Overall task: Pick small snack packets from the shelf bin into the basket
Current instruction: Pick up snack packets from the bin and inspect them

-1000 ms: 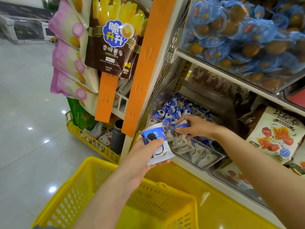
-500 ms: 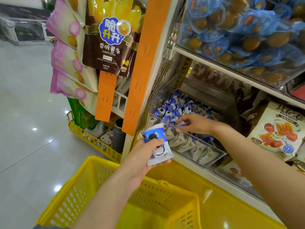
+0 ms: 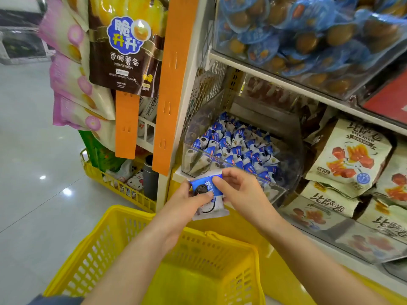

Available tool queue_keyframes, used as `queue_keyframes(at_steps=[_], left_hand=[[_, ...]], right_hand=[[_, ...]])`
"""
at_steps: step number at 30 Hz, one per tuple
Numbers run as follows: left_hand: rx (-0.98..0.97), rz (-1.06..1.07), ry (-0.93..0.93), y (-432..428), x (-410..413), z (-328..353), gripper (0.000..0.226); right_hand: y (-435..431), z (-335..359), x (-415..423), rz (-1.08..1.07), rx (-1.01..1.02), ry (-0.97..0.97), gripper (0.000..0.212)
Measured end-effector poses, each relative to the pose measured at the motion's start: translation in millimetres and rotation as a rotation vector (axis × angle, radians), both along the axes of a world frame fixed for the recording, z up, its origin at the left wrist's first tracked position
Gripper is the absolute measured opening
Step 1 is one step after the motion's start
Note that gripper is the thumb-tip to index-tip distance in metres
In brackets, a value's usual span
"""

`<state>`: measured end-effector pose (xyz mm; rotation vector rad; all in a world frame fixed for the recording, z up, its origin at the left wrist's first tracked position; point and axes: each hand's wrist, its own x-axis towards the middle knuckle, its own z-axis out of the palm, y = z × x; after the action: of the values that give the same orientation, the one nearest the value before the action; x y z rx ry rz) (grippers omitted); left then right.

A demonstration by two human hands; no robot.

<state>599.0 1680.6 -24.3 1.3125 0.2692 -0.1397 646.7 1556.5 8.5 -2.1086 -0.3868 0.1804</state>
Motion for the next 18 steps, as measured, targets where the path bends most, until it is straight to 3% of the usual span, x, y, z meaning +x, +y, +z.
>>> queue_keyframes(at_steps=[4, 6, 13, 16, 18], left_hand=[[0.015, 0.059, -0.036, -4, 1, -4, 0.015], [0.055, 0.088, -0.071, -5, 1, -5, 0.020], [0.188, 0.091, -0.161, -10, -1, -6, 0.033], [0.155, 0.069, -0.147, -9, -2, -3, 0.043], [0.132, 0.066, -0.140, -8, -4, -5, 0.043]], right_hand=[[-7, -3, -8, -0.011, 0.092, 0.091, 0.019], [-10, -4, -11, -0.002, 0.105, 0.097, 0.009], [-14, -16, -17, -0.032, 0.120, 0.025, 0.013], [-18, -19, -19, -0.011, 0.088, -0.107, 0.017], [-20, -18, -22, 0.030, -0.005, -0.299, 0.013]])
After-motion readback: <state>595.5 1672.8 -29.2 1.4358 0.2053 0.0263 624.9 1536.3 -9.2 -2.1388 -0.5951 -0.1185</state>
